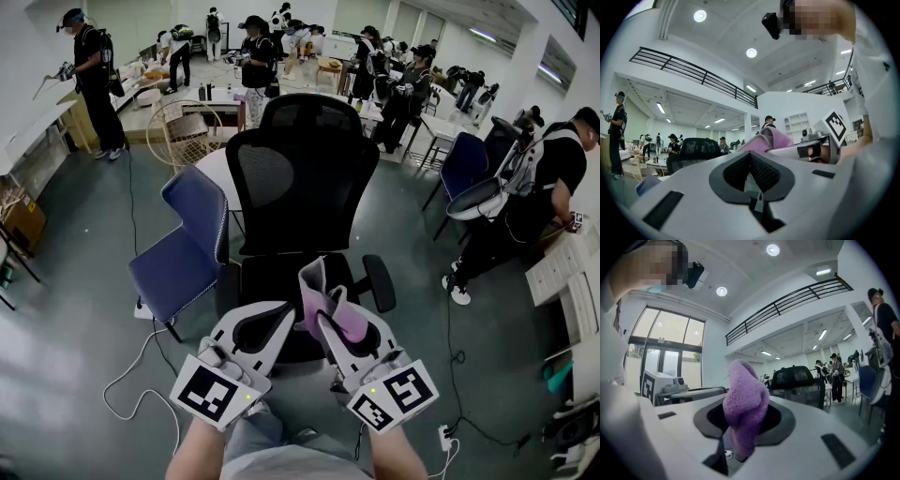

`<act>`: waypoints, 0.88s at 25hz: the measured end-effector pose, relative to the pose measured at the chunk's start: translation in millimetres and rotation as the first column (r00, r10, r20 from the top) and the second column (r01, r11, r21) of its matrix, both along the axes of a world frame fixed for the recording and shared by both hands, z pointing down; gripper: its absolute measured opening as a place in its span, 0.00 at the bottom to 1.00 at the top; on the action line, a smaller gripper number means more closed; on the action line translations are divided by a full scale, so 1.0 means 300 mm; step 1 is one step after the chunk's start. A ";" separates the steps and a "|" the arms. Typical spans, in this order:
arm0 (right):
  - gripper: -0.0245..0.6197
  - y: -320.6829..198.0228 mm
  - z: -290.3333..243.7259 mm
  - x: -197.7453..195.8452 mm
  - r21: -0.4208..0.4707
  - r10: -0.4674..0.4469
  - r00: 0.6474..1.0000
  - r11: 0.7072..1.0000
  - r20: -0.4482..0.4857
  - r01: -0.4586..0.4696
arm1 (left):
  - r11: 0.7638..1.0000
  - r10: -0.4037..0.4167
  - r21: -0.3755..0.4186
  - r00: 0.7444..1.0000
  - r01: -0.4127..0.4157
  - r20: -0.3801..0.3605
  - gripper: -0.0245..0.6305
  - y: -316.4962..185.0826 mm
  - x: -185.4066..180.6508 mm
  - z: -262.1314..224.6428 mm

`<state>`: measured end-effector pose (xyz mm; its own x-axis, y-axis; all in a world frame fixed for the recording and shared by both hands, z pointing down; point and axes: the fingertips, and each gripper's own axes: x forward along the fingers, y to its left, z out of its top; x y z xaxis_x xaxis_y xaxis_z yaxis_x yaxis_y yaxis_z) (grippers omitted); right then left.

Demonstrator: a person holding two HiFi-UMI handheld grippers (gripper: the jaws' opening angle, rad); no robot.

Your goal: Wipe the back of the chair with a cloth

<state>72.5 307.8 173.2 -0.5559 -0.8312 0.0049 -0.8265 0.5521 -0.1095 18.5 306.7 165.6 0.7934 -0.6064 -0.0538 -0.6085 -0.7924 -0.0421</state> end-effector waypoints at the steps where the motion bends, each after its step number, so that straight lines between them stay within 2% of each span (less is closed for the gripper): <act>1: 0.23 0.004 -0.002 -0.001 0.003 -0.003 1.000 1.000 -0.002 0.003 | 1.000 0.002 0.001 1.000 -0.002 -0.004 0.05 0.003 0.004 -0.002; 17: 0.23 -0.028 -0.005 -0.065 0.004 0.007 1.000 1.000 -0.002 -0.007 | 1.000 0.016 -0.004 1.000 -0.016 -0.018 0.05 -0.033 -0.051 -0.007; 22: 0.23 -0.077 -0.010 -0.097 0.015 0.011 0.999 1.000 0.048 -0.012 | 1.000 0.014 0.005 1.000 -0.014 -0.027 0.05 -0.083 -0.097 -0.008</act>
<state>43.5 284.7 170.1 -0.5454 -0.8375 -0.0344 -0.8269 0.5444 -0.1410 -10.6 281.8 163.2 0.8000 -0.5950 -0.0777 -0.5984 -0.8007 -0.0296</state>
